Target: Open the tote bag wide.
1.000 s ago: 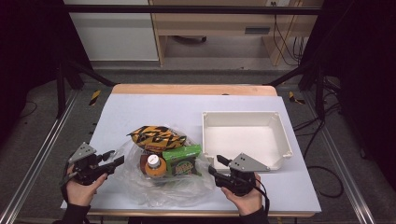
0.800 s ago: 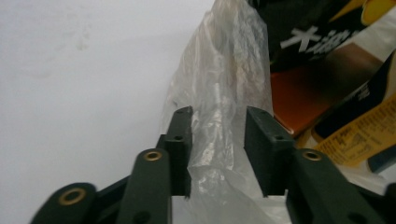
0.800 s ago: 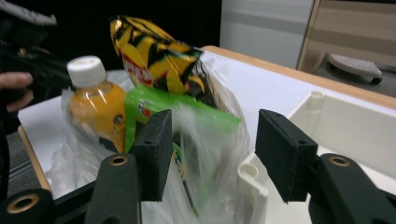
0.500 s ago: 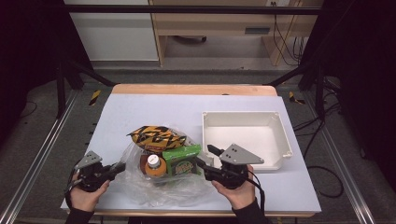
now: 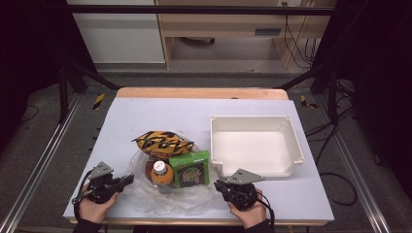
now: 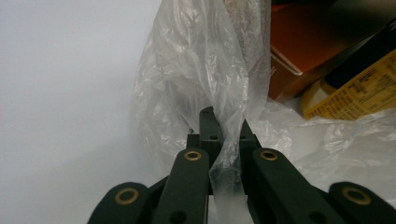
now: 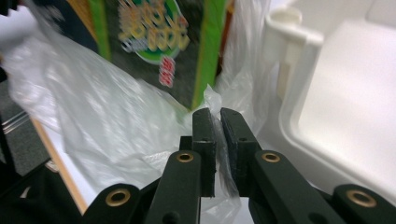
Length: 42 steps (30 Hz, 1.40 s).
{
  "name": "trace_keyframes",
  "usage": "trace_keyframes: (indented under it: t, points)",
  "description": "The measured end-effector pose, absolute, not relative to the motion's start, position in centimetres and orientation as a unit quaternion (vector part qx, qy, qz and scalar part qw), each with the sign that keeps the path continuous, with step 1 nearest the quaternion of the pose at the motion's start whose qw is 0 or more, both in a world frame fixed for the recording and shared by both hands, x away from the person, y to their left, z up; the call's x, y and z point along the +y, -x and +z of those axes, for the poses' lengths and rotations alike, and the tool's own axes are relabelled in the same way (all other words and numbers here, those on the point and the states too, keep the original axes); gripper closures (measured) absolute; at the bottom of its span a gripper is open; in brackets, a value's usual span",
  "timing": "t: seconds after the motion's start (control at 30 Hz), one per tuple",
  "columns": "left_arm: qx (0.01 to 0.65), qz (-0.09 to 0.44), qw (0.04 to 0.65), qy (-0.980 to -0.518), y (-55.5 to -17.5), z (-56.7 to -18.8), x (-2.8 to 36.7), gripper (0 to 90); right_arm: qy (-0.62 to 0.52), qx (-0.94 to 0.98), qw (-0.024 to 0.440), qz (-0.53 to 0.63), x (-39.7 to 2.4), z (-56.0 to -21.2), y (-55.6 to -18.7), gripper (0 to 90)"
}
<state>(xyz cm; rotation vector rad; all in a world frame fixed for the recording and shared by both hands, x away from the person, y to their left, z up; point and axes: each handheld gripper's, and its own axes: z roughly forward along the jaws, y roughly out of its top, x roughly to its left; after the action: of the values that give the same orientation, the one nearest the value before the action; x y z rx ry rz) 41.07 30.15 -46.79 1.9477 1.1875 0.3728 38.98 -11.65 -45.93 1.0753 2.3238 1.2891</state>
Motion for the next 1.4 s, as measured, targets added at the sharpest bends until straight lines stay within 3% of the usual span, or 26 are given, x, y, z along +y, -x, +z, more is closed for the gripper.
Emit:
trace_keyframes:
  t: [0.6, 0.77, 1.1, 1.4]
  points:
    - [0.473, 0.178, 0.366, -0.781, -41.5, -47.8, 29.7, 85.1, -0.401, 0.802, 0.148, 0.417, -12.0, -49.2, -39.9, 81.1]
    - [0.470, 0.188, 0.384, -0.772, -41.3, -47.4, 29.8, 75.6, -0.392, 0.799, 0.151, 0.429, -12.1, -48.9, -39.9, 73.8]
    - [0.460, 0.198, 0.446, -0.742, -40.8, -45.9, 30.2, 47.0, -0.370, 0.766, 0.177, 0.495, -13.2, -46.5, -39.4, 58.4]
    - [0.466, 0.208, 0.475, -0.717, -40.6, -43.9, 30.5, 33.1, -0.345, 0.752, 0.187, 0.529, -13.1, -43.7, -39.2, 46.9]
